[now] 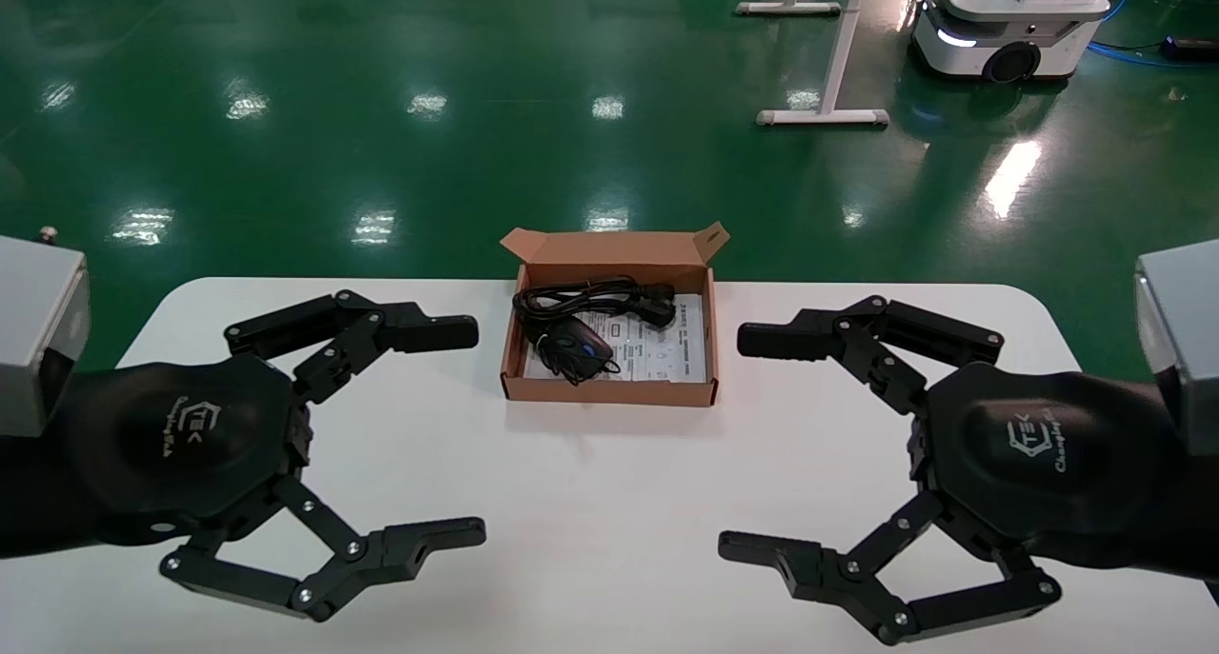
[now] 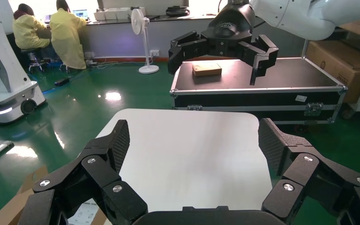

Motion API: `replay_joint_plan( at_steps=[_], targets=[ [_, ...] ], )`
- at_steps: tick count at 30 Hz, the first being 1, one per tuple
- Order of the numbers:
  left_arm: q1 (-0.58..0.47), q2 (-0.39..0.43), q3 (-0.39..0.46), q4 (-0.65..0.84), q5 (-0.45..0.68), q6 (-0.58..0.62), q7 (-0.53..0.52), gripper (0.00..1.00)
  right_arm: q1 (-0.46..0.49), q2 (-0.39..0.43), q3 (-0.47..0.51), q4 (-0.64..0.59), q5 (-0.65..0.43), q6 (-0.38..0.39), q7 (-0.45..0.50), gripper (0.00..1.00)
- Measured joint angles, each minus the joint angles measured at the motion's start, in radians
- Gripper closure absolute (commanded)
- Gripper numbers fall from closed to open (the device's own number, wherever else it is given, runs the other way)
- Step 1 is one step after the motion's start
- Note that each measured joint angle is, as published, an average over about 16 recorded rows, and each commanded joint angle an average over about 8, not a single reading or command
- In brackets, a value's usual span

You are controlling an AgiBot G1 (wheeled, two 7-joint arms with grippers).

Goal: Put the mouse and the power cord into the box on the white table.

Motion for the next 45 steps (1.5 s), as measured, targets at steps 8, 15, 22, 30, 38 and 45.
replay_joint_plan(
  at_steps=[8,15,22,30,38,45],
  targets=[
    [-0.003,0.003,0.003,0.005,0.004,-0.003,0.0,0.0,0.003,-0.002,-0.002,-0.005,-0.003,0.001,-0.002,0.0],
    [-0.004,0.005,0.004,0.007,0.005,-0.004,0.001,0.0,0.005,-0.002,-0.003,-0.008,-0.004,0.002,-0.004,0.0],
    [-0.005,0.005,0.004,0.008,0.006,-0.005,0.001,0.0,0.006,-0.003,-0.003,-0.009,-0.005,0.003,-0.004,0.0],
    [-0.005,0.006,0.005,0.008,0.007,-0.005,0.002,0.0,0.006,-0.003,-0.004,-0.01,-0.006,0.004,-0.005,0.0],
    [-0.006,0.006,0.005,0.009,0.007,-0.006,0.002,0.0,0.006,-0.004,-0.004,-0.01,-0.006,0.004,-0.005,0.0],
    [-0.006,0.007,0.005,0.009,0.007,-0.006,0.002,0.0,0.007,-0.004,-0.004,-0.011,-0.006,0.004,-0.005,0.0]
  ],
)
